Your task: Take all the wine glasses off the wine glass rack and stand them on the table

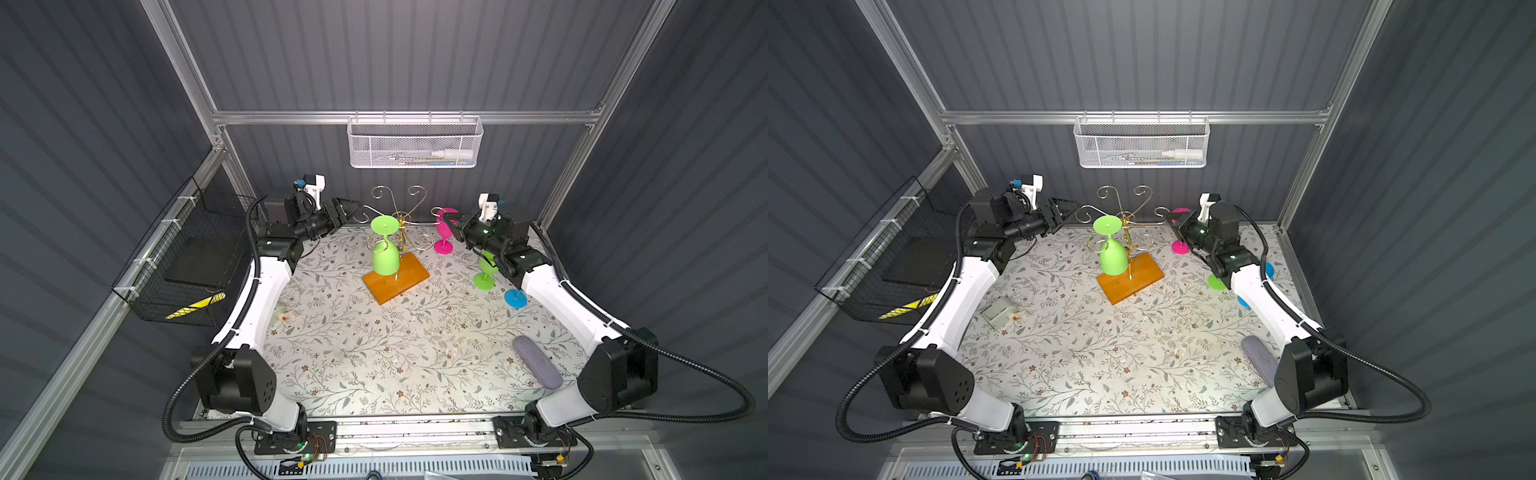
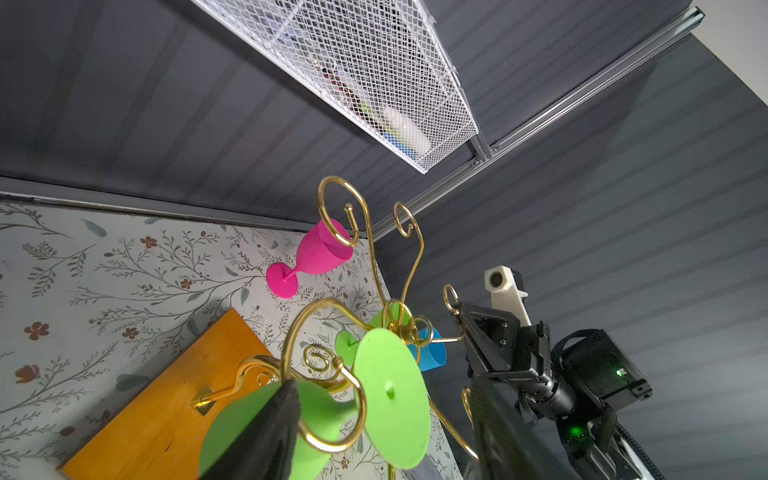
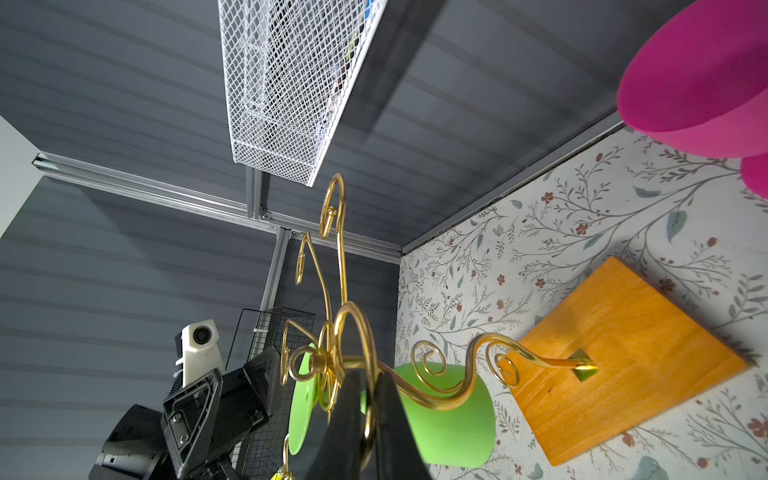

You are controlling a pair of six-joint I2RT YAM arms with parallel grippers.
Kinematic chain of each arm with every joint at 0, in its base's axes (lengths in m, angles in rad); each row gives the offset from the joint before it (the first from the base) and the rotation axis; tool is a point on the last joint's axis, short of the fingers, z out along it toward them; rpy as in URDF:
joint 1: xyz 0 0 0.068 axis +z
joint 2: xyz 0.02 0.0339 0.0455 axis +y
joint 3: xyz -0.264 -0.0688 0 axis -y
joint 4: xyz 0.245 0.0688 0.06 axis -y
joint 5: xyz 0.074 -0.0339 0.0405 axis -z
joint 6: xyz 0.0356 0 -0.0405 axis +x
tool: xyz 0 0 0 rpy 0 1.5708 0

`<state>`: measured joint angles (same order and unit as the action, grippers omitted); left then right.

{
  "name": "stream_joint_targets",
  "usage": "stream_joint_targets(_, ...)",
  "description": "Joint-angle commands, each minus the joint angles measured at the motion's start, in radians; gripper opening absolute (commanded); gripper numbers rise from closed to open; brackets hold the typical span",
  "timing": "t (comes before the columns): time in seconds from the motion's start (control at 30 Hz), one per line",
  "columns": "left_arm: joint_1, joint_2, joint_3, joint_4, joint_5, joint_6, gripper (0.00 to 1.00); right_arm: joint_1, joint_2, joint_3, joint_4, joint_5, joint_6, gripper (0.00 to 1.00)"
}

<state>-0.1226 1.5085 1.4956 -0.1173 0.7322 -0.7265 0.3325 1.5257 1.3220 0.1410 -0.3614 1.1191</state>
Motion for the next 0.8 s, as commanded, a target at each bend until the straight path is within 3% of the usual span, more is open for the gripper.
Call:
stream_joint_targets(0.0, 0.008, -0.065, -0.042, -0.011, -0.001, -0.003, 0.68, 0.006, 0.011, 0.039, 0.046, 0.06, -0.076, 0.0)
stream_joint_targets(0.3, -0.042, -0.047, -0.027, -0.086, 0.07, 0.02, 0.61, 0.011, 0.025, 0.049, 0.045, 0.082, -0.077, 0.0)
stream_joint_targets(0.77, -0.11, 0.089, 0.057, -0.114, 0.024, 0.035, 0.57, 0.014, 0.015, 0.05, 0.035, 0.087, -0.097, 0.0)
